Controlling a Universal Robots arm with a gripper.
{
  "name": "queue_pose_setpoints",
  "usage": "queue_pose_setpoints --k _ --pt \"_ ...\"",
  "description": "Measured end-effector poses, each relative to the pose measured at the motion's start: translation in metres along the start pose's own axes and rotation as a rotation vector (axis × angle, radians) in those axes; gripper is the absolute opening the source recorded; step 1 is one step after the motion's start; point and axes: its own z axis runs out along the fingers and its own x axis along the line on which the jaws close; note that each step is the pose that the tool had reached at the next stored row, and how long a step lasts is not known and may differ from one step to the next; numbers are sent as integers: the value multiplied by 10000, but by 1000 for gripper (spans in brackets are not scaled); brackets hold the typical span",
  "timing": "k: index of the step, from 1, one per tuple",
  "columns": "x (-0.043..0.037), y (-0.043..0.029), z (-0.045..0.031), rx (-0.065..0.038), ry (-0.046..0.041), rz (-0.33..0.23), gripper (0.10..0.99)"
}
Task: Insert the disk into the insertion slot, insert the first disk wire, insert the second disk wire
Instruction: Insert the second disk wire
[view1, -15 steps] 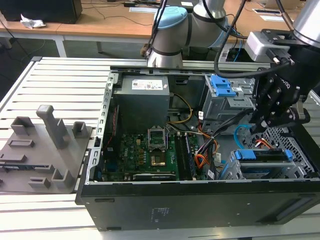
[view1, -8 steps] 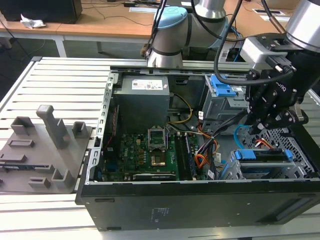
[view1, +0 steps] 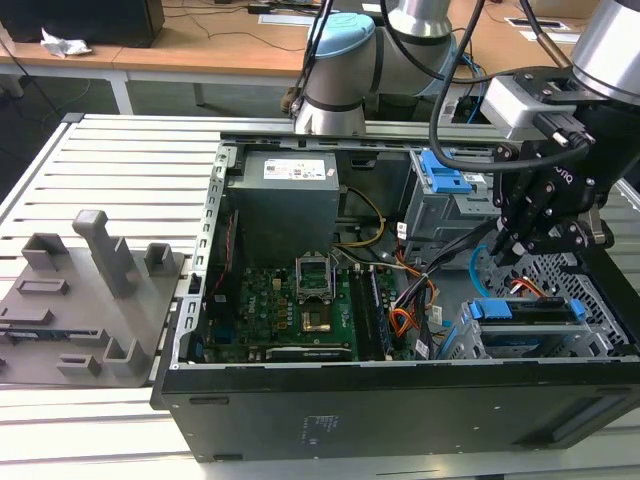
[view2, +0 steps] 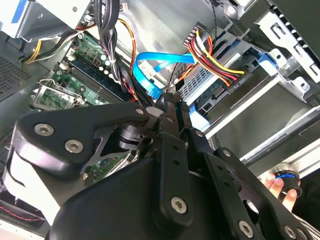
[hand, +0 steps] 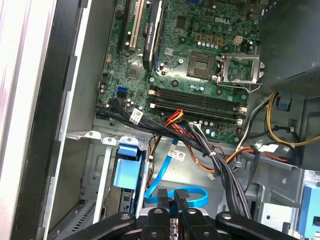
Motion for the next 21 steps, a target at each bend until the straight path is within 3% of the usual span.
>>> queue_pose_setpoints --k 13,17,21 --pt "10 2 0 -1 5 -7 165" --pt "73 8 6 -1 4 61 165" --pt "203 27 13 2 -3 201 165"
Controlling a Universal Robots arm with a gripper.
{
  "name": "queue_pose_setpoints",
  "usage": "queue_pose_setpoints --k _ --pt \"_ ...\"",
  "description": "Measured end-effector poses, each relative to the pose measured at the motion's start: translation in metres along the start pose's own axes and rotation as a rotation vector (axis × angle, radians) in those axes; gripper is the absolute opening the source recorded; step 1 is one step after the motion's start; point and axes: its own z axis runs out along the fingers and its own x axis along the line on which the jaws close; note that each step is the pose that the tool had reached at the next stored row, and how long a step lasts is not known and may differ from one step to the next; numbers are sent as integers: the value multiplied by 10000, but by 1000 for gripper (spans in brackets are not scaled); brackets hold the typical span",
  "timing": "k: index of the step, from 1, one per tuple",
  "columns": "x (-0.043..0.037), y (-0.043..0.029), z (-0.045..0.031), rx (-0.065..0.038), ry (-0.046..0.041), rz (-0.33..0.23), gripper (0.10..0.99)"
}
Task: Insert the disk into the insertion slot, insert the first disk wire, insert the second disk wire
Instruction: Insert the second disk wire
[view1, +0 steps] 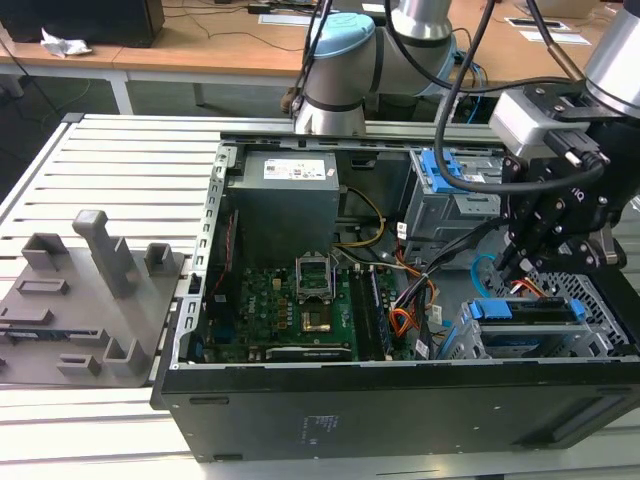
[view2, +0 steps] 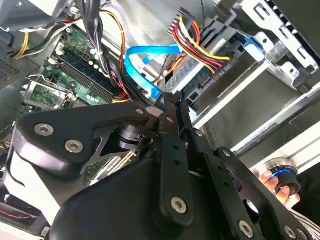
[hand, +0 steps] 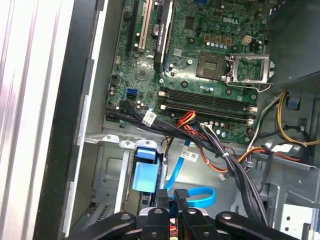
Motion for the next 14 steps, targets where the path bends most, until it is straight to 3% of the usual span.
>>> queue_pose_setpoints --k 3,7,10,14 --pt "29 1 9 1 -7 108 165" --pt "32 0 27 11 -35 754 165" --pt "42 -22 31 15 -82 823 165" --pt "62 -127 29 9 -106 834 165"
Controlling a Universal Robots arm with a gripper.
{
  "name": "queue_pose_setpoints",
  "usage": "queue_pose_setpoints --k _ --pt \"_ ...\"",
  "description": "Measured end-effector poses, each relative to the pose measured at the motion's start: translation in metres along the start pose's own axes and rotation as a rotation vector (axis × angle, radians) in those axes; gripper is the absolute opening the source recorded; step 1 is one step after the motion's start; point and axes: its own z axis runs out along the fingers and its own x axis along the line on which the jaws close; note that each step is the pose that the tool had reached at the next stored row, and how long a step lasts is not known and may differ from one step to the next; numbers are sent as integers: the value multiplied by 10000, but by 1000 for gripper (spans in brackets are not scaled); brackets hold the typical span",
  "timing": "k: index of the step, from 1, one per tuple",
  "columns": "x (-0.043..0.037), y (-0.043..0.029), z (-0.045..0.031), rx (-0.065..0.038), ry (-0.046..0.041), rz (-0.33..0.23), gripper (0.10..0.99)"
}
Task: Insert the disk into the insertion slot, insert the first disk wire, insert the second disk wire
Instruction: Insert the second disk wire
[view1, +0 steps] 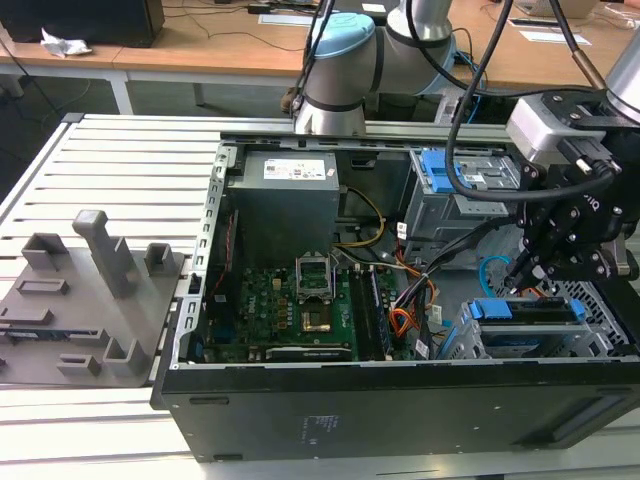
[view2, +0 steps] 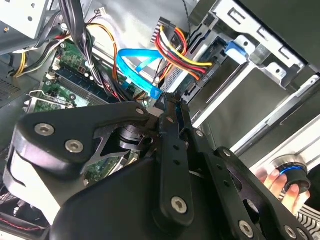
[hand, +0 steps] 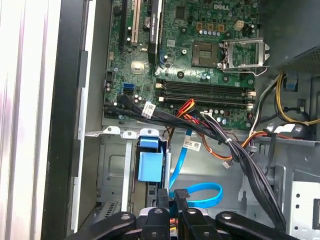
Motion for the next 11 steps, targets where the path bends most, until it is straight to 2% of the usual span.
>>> queue_pose_setpoints --k 11 --pt "62 1 32 0 1 1 165"
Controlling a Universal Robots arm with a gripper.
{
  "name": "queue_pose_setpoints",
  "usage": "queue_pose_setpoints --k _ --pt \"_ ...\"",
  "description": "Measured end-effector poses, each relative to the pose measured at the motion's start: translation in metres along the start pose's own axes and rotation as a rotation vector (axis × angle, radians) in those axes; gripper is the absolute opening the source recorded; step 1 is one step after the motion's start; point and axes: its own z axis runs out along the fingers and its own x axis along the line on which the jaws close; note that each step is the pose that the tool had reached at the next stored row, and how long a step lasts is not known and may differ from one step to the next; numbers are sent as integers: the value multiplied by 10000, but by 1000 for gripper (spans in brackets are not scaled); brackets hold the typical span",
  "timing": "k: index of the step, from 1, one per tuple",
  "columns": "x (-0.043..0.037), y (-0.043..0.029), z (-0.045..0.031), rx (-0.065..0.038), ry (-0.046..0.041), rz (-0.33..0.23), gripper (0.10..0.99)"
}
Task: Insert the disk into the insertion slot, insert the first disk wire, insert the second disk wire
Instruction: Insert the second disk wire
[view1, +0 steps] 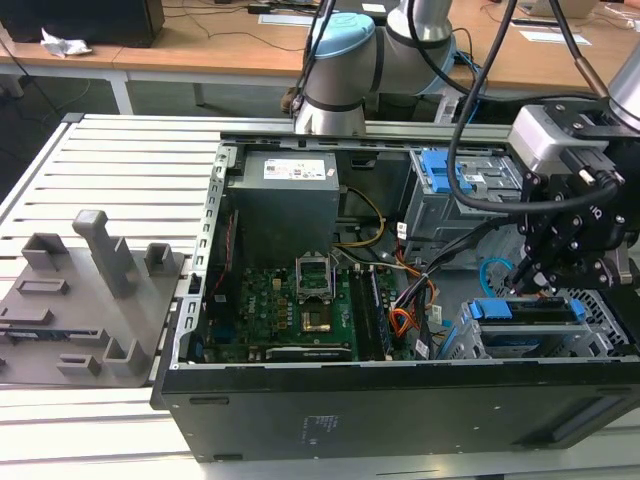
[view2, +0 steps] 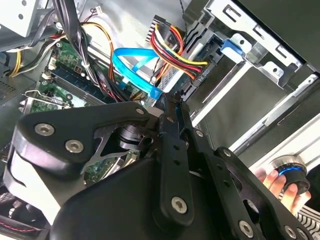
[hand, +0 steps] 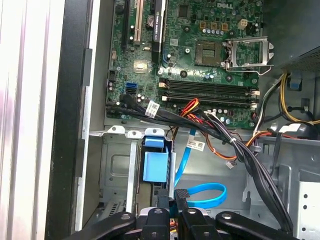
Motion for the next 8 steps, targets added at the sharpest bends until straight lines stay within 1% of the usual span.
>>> queue_pose_setpoints --k 4,8 --pt "60 2 4 0 -1 4 165" --pt "74 -37 22 0 -7 97 165"
